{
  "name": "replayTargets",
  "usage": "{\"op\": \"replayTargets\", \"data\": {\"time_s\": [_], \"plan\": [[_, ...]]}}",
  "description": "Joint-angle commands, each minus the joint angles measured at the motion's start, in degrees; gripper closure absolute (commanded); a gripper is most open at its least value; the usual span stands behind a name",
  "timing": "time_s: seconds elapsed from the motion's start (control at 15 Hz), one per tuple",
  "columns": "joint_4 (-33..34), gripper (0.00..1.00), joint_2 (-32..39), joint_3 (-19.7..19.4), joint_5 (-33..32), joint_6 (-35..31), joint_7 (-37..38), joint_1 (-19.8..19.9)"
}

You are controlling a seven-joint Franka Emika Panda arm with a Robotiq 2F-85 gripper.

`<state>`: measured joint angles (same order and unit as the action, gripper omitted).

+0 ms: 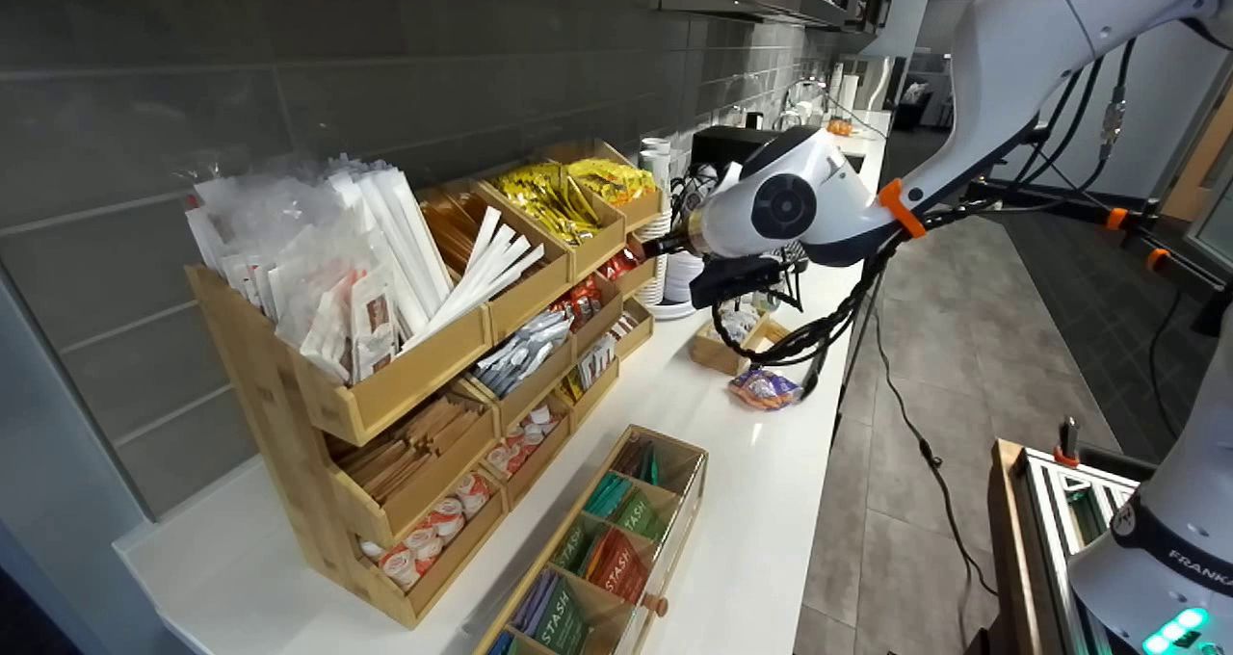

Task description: Put the orange sacket in the tray

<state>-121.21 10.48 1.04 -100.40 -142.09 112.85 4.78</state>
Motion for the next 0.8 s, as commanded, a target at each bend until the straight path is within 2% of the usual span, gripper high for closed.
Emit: {"op": "replayTargets", "data": {"time_s": [0.0,0.2,0.4,0.73], "plan": [[-4.7,0.0,-5.3,-1.4,6.9,-6.7,-5.1,1.1],[-7.1,0.0,-7.7,-2.6,12.9,-10.2,-11.3,1.2],[-9.3,0.0,-9.7,-3.5,18.6,-10.5,-17.4,0.9],[-11.6,0.0,-12.3,-3.0,22.5,-9.5,-22.1,1.2]]}}
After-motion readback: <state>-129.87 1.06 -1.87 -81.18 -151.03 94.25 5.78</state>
